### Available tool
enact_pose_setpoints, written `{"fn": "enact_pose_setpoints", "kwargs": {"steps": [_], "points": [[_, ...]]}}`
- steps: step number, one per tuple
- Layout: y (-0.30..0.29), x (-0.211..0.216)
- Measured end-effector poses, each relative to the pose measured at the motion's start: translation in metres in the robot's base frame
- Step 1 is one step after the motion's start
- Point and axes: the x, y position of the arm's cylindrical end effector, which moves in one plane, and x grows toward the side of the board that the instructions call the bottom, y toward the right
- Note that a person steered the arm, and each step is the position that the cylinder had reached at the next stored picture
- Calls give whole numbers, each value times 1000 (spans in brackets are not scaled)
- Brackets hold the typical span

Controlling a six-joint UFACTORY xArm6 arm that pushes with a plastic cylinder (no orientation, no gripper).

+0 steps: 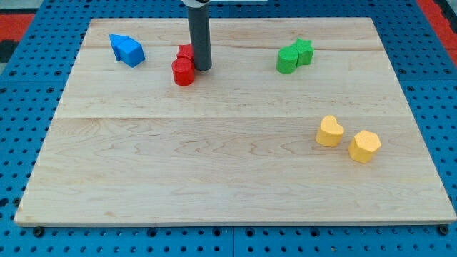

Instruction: Separate the red circle and the red star

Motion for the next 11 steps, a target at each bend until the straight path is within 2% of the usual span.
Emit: {"fn": "enact_pose_setpoints", "kwargs": {"steps": [2,4,5,6,7,8,10,11], "points": [[28,80],[35,88],[72,88],[45,50],[-16,12],[-42,-9],[-38,-14],[19,-13]]}}
